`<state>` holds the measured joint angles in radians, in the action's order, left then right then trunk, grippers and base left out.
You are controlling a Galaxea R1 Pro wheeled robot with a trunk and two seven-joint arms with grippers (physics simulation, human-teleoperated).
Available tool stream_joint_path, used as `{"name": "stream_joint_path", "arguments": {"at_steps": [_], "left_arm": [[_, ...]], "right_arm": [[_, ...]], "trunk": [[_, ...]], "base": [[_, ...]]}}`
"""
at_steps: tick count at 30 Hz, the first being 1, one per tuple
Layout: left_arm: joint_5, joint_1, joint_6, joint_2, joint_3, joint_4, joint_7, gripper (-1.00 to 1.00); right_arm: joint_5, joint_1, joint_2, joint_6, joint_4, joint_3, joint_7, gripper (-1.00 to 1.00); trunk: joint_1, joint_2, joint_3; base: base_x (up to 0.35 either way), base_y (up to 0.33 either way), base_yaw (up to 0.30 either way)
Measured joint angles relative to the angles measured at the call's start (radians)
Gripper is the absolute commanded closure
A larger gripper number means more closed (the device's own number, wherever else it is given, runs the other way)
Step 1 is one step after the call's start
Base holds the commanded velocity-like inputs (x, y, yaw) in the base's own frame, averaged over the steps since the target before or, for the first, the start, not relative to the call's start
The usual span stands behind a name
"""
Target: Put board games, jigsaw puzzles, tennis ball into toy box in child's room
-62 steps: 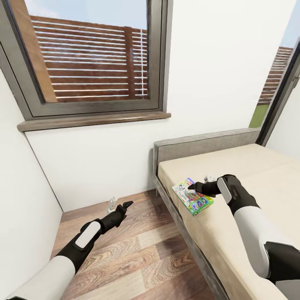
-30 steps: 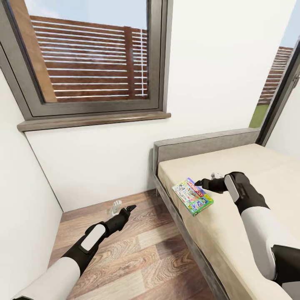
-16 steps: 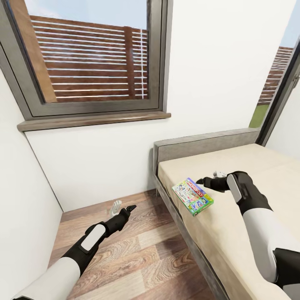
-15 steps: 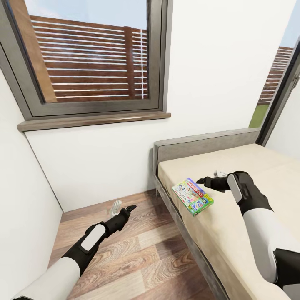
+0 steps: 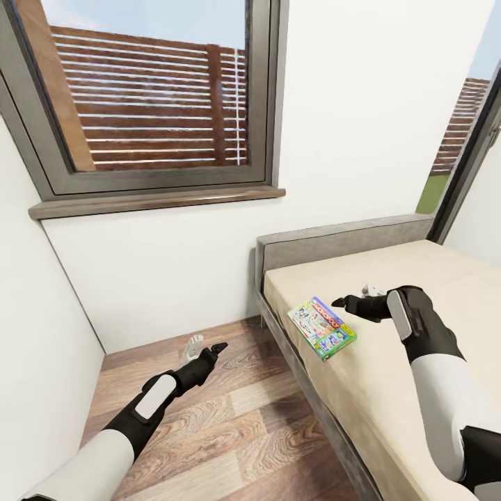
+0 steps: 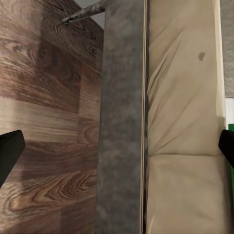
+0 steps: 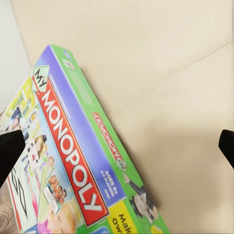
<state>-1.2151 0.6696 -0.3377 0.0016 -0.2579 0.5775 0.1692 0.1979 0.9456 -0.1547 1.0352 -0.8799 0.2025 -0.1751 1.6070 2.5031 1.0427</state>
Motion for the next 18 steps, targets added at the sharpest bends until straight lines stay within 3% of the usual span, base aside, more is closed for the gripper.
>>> {"name": "stream_joint_path", "arguments": {"at_steps": [5, 6, 7, 18], "left_arm": [[0.000, 0.001, 0.000, 0.000, 0.000, -0.008, 0.001, -1.00], [0.001, 0.002, 0.000, 0.000, 0.000, -0.011, 0.001, -1.00], [0.000, 0.003, 0.000, 0.000, 0.000, -0.016, 0.007, -1.00], [0.002, 0.006, 0.000, -0.011, -0.001, -0.020, 0.017, -1.00]], "right_arm": [[0.000, -0.032, 0.000, 0.008, -0.059, 0.009, -0.001, -1.00], [-0.001, -0.046, 0.000, 0.008, -0.084, 0.013, -0.001, -1.00], [-0.001, -0.090, 0.001, 0.008, -0.171, 0.034, -0.001, -1.00], [0.000, -0.168, 0.003, 0.008, -0.355, 0.069, 0.000, -1.00]], "trunk": [[0.000, 0.000, 0.000], [0.000, 0.000, 0.000], [0.000, 0.000, 0.000], [0.000, 0.000, 0.000]], "base": [[0.000, 0.000, 0.000], [0.000, 0.000, 0.000], [0.000, 0.000, 0.000], [0.000, 0.000, 0.000]]}}
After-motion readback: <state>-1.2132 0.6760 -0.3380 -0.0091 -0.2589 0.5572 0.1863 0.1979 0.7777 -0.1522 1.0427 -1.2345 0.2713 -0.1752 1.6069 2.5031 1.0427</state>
